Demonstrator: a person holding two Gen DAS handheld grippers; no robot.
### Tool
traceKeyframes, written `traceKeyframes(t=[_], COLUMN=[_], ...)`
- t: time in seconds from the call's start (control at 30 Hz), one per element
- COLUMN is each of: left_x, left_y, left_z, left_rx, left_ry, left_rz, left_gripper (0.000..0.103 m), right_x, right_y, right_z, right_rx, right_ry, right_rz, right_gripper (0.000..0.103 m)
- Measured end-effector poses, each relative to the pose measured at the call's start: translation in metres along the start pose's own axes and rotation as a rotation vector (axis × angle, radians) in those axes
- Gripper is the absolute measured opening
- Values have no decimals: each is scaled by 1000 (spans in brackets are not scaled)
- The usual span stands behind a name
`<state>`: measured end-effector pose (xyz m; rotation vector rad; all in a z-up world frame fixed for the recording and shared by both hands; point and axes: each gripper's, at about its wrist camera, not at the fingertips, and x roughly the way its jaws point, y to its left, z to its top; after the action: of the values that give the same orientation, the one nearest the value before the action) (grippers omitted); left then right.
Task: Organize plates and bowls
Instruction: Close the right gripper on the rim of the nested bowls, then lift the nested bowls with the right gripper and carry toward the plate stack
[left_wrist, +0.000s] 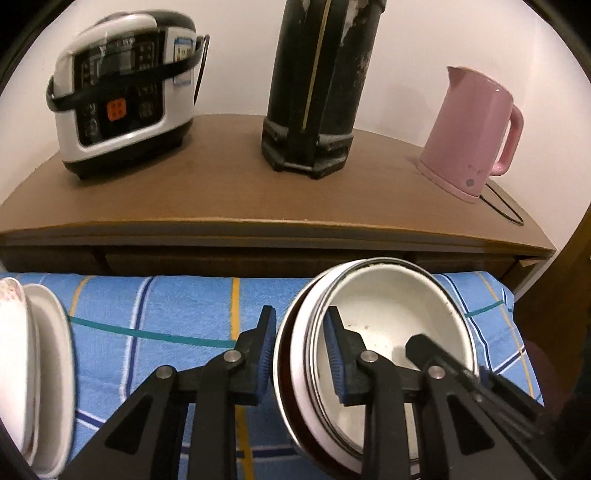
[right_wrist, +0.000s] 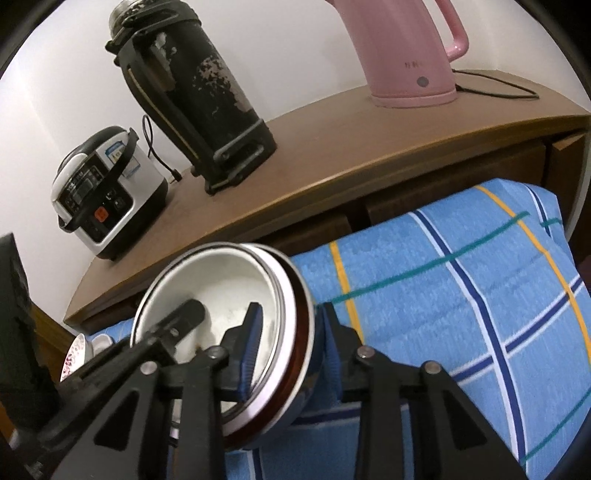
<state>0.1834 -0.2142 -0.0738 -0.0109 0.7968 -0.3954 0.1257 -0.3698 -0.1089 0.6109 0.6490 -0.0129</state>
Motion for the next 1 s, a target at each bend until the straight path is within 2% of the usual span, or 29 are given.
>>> traceKeyframes(t=[0.4,1.0], left_x=[-42,-107], left_y=[7,31], left_z=[-30,-85], left_rx=[12,10], left_ry=[5,-1], left_rz=[-26,6], left_gripper=[29,29], right_x=[-40,-86], right_y=[7,40], right_z=[-27,-85], right_rx=[18,-9], right_ry=[10,41], right_rz=[16,32], right_gripper=[30,30])
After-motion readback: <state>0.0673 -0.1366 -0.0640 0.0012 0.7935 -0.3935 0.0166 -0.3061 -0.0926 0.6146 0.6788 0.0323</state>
